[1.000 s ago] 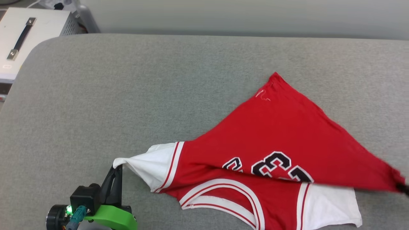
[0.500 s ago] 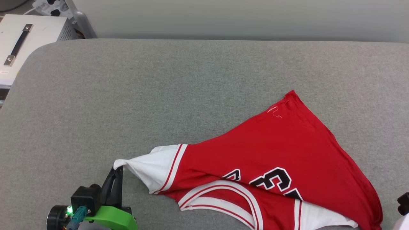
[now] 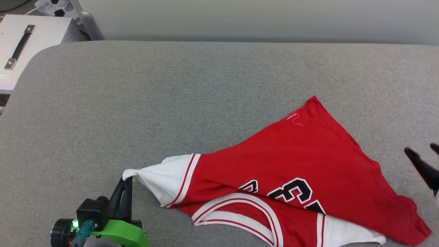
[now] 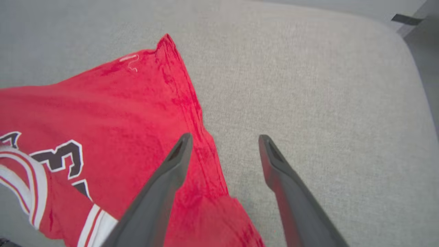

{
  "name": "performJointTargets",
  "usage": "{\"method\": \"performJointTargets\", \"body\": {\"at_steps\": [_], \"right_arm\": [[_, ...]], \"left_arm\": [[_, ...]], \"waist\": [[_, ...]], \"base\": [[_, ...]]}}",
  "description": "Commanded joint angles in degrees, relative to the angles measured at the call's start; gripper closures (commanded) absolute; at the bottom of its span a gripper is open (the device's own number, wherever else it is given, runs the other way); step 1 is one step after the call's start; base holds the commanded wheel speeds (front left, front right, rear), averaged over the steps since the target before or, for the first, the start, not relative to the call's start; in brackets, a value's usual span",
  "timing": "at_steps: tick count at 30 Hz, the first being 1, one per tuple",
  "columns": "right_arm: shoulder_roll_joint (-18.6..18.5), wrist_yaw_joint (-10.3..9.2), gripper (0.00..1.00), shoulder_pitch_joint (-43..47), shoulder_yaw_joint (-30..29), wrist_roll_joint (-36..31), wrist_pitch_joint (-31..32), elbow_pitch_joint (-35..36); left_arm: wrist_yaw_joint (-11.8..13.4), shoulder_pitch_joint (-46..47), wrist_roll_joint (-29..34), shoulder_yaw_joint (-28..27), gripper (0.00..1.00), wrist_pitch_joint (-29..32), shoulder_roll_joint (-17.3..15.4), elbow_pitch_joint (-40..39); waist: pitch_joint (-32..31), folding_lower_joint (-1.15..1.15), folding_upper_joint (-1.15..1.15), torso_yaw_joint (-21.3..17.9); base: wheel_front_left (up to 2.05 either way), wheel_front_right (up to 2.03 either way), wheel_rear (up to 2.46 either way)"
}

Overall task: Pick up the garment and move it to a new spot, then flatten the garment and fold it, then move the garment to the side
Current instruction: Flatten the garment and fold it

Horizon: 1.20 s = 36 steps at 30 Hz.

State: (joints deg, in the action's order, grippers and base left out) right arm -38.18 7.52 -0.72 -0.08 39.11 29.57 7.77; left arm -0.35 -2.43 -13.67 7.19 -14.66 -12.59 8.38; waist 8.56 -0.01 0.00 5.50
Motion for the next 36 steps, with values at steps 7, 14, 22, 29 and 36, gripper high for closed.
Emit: {"method": "performJointTargets", "body": {"at_steps": [7, 14, 22, 29, 36], "right_arm": [[0.1, -0.03, 0.00, -15.8, 4.4, -2.8, 5.8, 3.2], [-3.3, -0.03, 0.00, -32.7, 16.9, -1.8, 16.6, -3.8], [-4.1, -0.03, 0.00, -46.5, 30.3, -0.5, 28.9, -14.6], [-2.8, -0.03, 0.00, -51.9, 39.0, -1.3, 27.6, -23.3], [-2.0, -0.03, 0.00, -50.7, 46.0, 0.1, 23.1, -30.9]], "left_arm": [[-0.7, 3.5, 0.7, 1.2, 1.00, -0.3, 0.9, -0.5], [-1.2, 6.9, 1.8, 2.3, 1.00, -0.3, 2.2, -1.5], [-1.9, 9.7, 2.9, 3.0, 1.00, -0.3, 4.6, -2.7], [-2.8, 11.6, 3.7, 3.6, 1.00, -0.3, 6.3, -2.8], [-3.3, 12.2, 4.2, 3.3, 1.00, -0.3, 7.4, -2.4]], "waist": [[3.7, 0.01, 0.00, 3.2], [8.4, 0.01, 0.00, 6.2], [13.2, 0.01, 0.00, 9.3], [16.2, 0.01, 0.00, 11.3], [17.4, 0.01, 0.00, 11.8]], "base": [[0.00, 0.00, 0.00], [0.00, 0.00, 0.00], [0.00, 0.00, 0.00], [0.00, 0.00, 0.00], [0.00, 0.00, 0.00]]}}
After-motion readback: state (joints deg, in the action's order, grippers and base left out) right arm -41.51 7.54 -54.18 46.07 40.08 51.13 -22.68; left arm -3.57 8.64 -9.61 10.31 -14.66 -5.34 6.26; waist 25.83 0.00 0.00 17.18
